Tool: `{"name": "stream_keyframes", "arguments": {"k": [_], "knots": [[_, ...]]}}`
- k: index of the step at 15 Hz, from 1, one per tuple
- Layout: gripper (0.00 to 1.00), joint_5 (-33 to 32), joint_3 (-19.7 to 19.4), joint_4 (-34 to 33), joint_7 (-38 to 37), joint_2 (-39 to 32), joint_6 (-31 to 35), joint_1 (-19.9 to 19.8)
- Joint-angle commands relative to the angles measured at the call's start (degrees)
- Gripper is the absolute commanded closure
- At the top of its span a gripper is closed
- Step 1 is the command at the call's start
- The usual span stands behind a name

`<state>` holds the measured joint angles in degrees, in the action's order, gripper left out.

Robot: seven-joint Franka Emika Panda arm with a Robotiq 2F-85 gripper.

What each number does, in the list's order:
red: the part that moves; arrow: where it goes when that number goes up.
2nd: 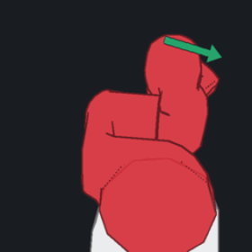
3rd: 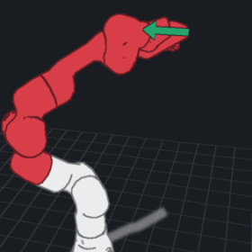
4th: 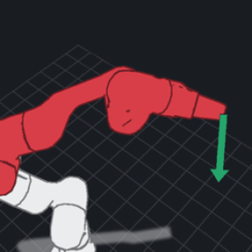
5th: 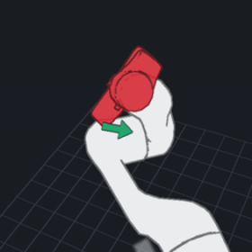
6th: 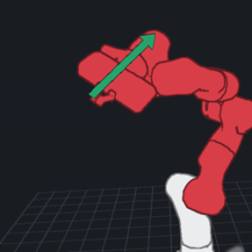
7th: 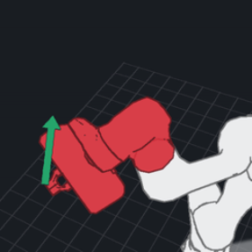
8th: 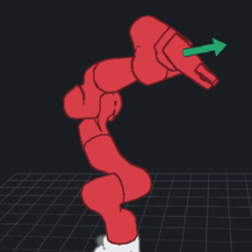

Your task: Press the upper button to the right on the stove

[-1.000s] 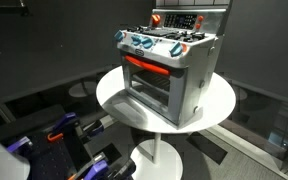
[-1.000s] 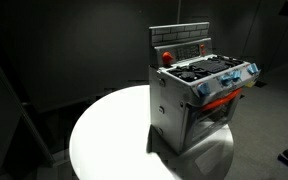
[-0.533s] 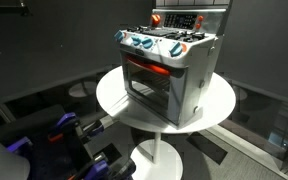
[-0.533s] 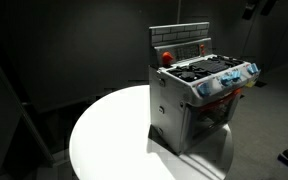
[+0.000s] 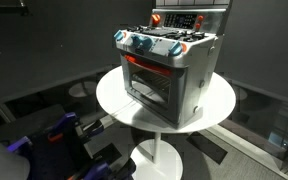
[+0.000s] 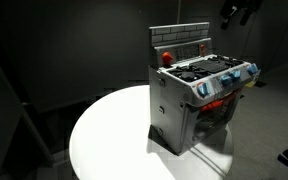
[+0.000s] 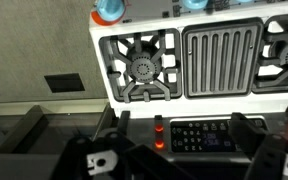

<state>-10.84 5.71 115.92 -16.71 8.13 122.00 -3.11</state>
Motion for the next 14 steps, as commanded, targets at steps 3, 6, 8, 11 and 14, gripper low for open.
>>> {"name": "stream_keyframes", "arguments": {"k": [3, 6, 8, 11, 14], "knots": [[0.00, -2.5, -2.8, -9.5, -2.7, -9.9, -0.5, 0.6], [0.00, -3.3, -4.4, -13.5, -4.0, -14.3, -1.1, 1.0], [0.00, -3.0, -5.4, -15.6, -4.5, -16.4, -1.6, 1.4], [0.00, -1.4, -6.1, -13.1, -2.2, -15.4, 0.0, 1.6], [0.00, -1.4, -6.2, -13.0, -2.2, -15.5, 0.0, 1.8]]}}
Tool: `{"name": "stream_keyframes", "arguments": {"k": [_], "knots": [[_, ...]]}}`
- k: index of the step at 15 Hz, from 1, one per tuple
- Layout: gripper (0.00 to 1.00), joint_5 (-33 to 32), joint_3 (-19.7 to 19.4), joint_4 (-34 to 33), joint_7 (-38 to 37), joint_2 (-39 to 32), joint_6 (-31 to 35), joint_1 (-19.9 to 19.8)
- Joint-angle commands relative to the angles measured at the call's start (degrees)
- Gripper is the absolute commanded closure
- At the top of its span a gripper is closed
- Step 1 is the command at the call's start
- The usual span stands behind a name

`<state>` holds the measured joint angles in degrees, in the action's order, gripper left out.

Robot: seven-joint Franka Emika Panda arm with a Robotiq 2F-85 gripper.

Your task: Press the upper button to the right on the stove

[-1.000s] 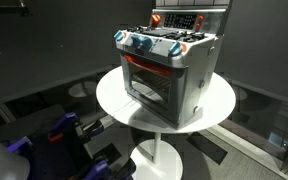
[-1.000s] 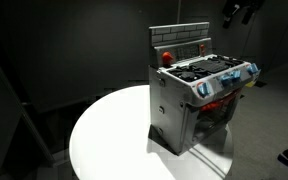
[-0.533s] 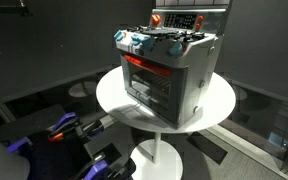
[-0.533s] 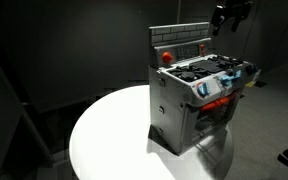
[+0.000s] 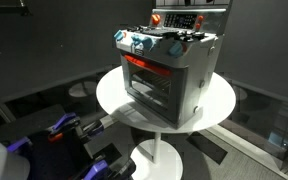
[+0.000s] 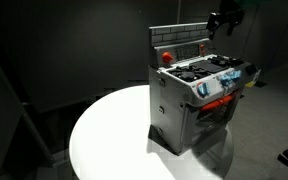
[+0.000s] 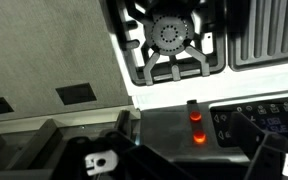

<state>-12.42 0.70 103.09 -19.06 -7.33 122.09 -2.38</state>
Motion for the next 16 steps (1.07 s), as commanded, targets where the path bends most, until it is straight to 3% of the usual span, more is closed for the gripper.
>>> {"name": "stream_keyframes", "arguments": {"k": [1, 16], "knots": [[0.00, -0.1, -1.2, -0.1, -0.1, -0.2, 0.1, 1.2], [0.00, -0.1, -4.0, -3.3, -1.5, -7.4, 5.6, 1.8]]}}
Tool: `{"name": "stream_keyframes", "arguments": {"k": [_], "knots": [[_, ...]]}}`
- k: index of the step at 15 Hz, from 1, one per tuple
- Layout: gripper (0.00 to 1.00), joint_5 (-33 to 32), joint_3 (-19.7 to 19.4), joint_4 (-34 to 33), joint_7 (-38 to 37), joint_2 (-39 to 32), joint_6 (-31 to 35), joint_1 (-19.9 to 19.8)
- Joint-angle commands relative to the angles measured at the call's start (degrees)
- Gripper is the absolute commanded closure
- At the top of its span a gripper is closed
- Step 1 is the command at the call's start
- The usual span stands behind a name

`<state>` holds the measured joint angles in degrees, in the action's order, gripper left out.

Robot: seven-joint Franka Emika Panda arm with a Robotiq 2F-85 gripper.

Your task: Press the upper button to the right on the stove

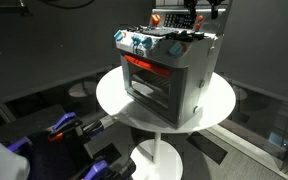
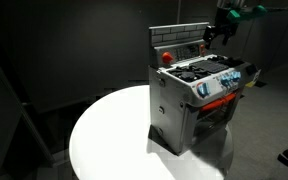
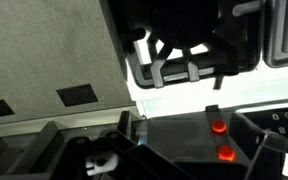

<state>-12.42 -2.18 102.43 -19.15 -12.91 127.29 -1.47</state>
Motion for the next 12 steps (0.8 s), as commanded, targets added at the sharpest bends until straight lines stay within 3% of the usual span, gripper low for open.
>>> {"name": "stream_keyframes", "arguments": {"k": [1, 12], "knots": [[0.00, -0.3, -1.2, -3.2, -1.5, -2.3, 0.6, 1.0], [0.00, -0.6, -2.7, -8.1, -2.7, -6.3, 0.9, 1.9]]}}
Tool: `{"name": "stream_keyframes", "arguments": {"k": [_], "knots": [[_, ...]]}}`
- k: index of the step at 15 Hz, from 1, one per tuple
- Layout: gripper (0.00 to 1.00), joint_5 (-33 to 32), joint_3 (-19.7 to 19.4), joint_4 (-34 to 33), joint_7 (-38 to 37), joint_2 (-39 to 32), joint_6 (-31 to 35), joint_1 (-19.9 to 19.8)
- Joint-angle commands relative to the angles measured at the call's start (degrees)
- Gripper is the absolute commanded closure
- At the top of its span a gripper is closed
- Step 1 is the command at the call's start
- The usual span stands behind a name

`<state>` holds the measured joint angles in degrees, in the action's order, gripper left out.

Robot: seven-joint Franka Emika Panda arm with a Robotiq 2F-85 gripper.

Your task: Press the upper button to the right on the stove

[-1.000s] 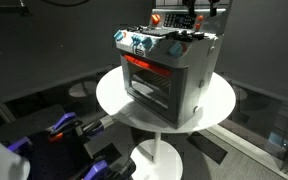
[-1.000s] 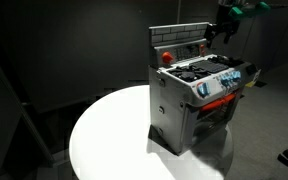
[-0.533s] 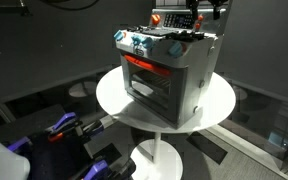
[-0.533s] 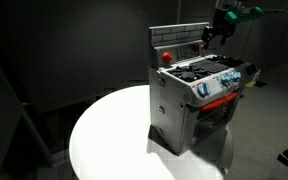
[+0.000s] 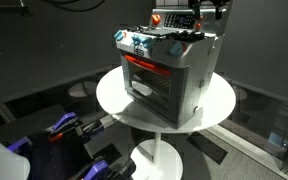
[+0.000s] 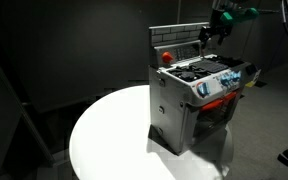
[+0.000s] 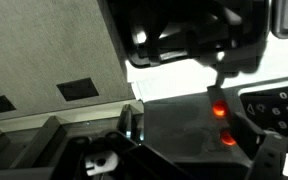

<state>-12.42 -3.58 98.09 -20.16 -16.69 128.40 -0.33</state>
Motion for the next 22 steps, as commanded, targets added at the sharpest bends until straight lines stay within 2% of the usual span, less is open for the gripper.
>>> {"name": "stream_keyframes", "arguments": {"k": [1, 4, 11, 17, 22], "knots": [[0.00, -0.6, -1.4, -3.9, -1.7, -2.6, -0.3, 0.8], [0.00, -0.3, -1.5, -2.5, -1.3, -1.0, -1.4, 0.9], [0.00, 5.0, 0.2, 4.3, 2.9, 7.4, -7.4, 0.2], [0.00, 8.7, 1.9, 14.6, 7.4, 18.0, -12.9, 0.4], [0.00, 7.9, 3.2, 23.9, 8.6, 27.7, -17.0, 0.4]]}}
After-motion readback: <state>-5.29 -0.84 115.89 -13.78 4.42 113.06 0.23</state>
